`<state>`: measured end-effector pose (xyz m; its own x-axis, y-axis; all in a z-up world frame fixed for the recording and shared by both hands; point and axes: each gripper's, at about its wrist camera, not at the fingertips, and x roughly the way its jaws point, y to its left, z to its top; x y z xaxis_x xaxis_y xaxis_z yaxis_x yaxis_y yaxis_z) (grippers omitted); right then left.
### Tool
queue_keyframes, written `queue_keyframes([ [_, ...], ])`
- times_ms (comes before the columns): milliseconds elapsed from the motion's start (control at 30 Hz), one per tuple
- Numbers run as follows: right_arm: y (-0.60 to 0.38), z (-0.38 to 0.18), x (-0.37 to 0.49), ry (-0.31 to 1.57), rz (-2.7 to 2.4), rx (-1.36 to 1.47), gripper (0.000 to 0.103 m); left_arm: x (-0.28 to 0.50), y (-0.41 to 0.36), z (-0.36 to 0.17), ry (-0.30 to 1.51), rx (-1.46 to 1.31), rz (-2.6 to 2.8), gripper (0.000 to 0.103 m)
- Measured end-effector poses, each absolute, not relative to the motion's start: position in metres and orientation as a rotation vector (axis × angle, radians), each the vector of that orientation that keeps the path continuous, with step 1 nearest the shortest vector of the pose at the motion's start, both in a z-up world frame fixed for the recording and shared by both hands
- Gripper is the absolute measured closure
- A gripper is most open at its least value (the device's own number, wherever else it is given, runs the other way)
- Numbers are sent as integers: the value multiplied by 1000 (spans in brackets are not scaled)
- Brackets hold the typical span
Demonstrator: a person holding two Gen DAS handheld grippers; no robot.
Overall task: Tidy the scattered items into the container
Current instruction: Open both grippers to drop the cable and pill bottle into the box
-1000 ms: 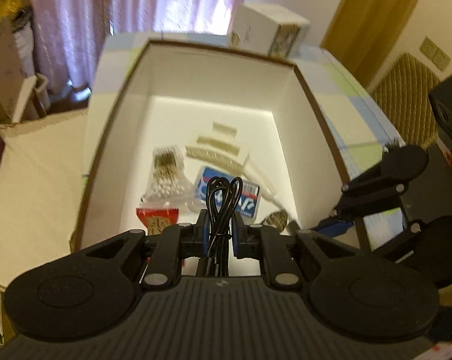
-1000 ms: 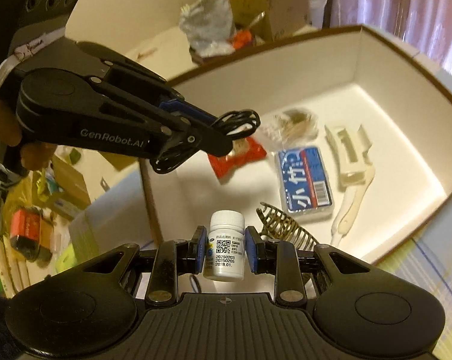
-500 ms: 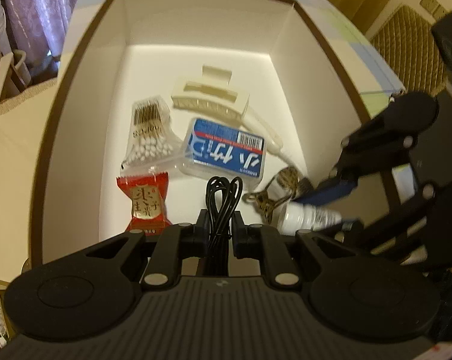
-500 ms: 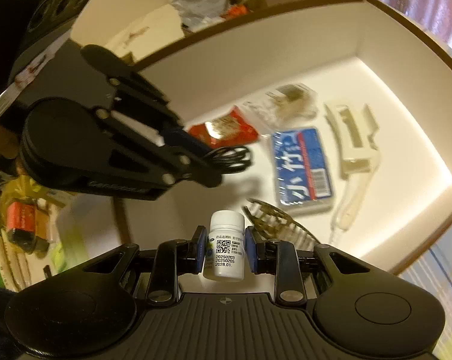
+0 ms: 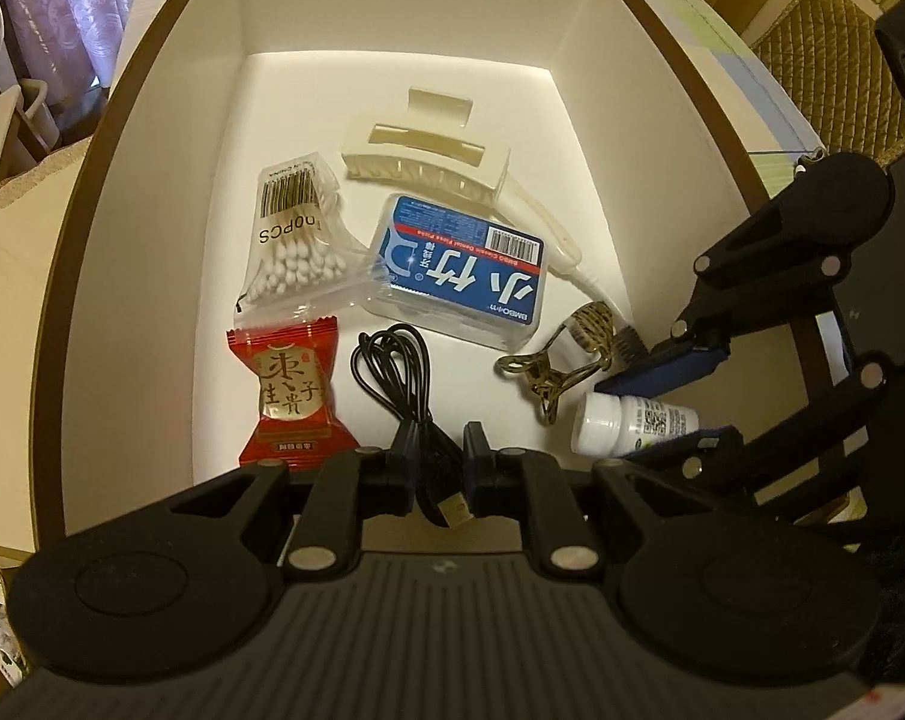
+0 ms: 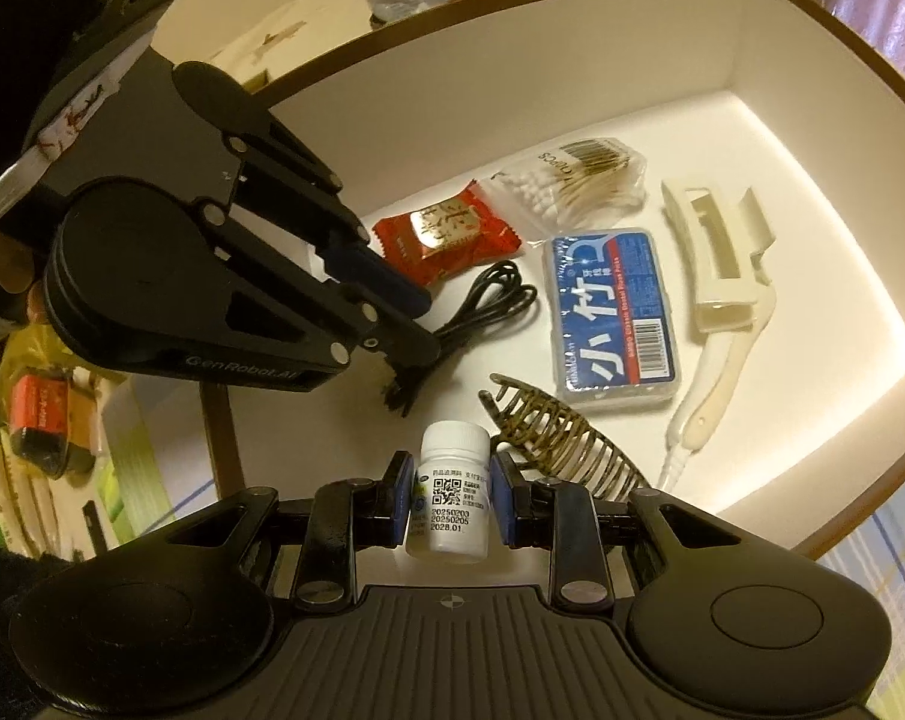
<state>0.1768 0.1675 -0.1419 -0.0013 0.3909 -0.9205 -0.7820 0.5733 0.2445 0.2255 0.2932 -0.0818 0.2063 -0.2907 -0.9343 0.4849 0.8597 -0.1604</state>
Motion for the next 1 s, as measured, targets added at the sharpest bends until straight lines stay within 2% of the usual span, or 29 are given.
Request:
queue_keyframes([
  [67,167,-142,178,1265,962,-385,77,224,292,-81,1248,198,-535,87],
  [100,166,-142,179,1266,961,-380,75,224,292,-81,1247,199,-532,80],
  [167,165,-141,180,1259,953,-386,70,223,292,-79,1245,207,-523,73],
  [233,163,-139,181,1247,942,-399,63,222,291,-78,1239,226,-509,58],
  [367,160,-133,182,1215,919,-423,50,217,290,-73,1226,259,-494,39],
  [400,159,-131,183,1206,915,-424,42,217,290,-72,1223,261,-493,35],
  [433,158,-128,184,1199,922,-417,29,216,290,-70,1221,264,-489,34],
  [533,159,-123,178,1164,940,-455,12,215,290,-66,1211,276,-472,25],
  [667,162,-119,170,1137,919,-487,8,213,289,-61,1199,287,-455,20],
  [733,161,-115,163,1125,910,-491,3,211,289,-59,1192,292,-443,13],
  [1000,164,-108,157,1045,850,-497,2,203,286,-48,1163,294,-413,9],
])
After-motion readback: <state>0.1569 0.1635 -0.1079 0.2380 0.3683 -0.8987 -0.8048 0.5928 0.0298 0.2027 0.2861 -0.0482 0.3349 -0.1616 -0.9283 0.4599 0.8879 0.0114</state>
